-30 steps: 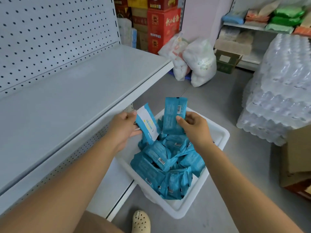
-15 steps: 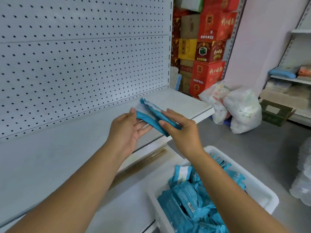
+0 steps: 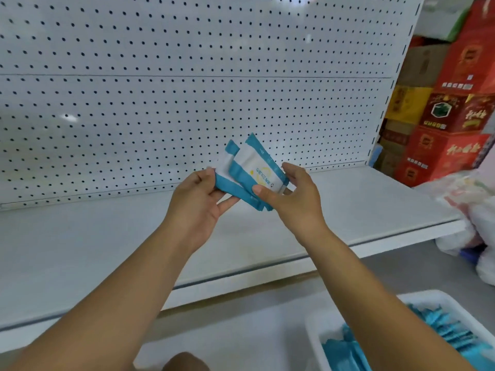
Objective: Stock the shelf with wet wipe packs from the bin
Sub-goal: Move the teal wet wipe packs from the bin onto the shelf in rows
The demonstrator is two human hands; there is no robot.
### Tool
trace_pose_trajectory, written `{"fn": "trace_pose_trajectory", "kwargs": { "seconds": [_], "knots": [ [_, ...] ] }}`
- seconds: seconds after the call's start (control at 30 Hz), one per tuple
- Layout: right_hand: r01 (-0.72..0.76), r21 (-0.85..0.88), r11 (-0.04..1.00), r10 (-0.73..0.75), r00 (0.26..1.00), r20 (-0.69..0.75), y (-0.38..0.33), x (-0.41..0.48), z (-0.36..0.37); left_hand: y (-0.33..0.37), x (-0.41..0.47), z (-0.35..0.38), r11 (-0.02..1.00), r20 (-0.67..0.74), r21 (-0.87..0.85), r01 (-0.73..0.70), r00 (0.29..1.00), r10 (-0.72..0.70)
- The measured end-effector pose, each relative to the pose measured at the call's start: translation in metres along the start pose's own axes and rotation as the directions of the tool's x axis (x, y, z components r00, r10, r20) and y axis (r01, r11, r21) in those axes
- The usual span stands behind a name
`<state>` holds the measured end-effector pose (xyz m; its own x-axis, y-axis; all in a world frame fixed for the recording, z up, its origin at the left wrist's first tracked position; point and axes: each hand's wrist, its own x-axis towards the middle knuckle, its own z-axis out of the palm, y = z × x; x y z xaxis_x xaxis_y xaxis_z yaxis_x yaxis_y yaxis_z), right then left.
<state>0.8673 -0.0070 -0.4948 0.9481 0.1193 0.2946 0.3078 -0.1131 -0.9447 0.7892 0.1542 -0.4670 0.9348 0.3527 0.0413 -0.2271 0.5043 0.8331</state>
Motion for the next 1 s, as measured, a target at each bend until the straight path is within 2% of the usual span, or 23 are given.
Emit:
{"fn": "trace_pose_trajectory", "kwargs": {
  "seconds": [0.2, 0.37, 0.47, 0.63, 0.73, 0.87, 0.93, 1.0],
  "knots": [
    [0.091, 0.034, 0.995, -0.094, 0.991, 0.098, -0.021, 0.010, 0.056, 0.041, 0.005, -0.040, 0.999, 0.053, 0.012, -0.045, 0.998, 0.044],
    [0.108, -0.003, 0.994, -0.107, 0.985, 0.135, -0.030, 0.022, 0.101, 0.061, 0.025, -0.072, 0.958, -0.055, 0.252, -0.137, 0.986, 0.156],
    [0.125, 0.004, 0.992, -0.124, 0.978, 0.166, -0.029, 0.034, 0.130, 0.071, 0.044, -0.095, 0.953, -0.153, 0.256, -0.162, 0.966, 0.206],
    [0.111, -0.019, 0.994, -0.104, 0.969, 0.225, -0.023, 0.061, 0.181, 0.086, 0.079, -0.135, 0.952, -0.234, 0.242, -0.187, 0.941, 0.244],
    [0.046, -0.009, 0.999, -0.043, 0.969, 0.245, -0.015, 0.076, 0.215, 0.088, 0.098, -0.163, 0.961, -0.297, 0.202, -0.188, 0.923, 0.243],
    [-0.137, 0.174, 0.975, 0.101, 0.974, 0.202, 0.010, 0.089, 0.259, 0.082, 0.121, -0.206, 0.978, -0.373, 0.075, -0.196, 0.904, 0.209],
    [-0.268, 0.294, 0.918, 0.209, 0.954, 0.216, 0.022, 0.092, 0.277, 0.076, 0.127, -0.225, 0.978, -0.403, 0.030, -0.207, 0.893, 0.201],
    [-0.410, 0.429, 0.805, 0.288, 0.902, 0.321, 0.030, 0.090, 0.289, 0.068, 0.131, -0.241, 0.979, -0.415, -0.009, -0.206, 0.891, 0.184]
  ]
}}
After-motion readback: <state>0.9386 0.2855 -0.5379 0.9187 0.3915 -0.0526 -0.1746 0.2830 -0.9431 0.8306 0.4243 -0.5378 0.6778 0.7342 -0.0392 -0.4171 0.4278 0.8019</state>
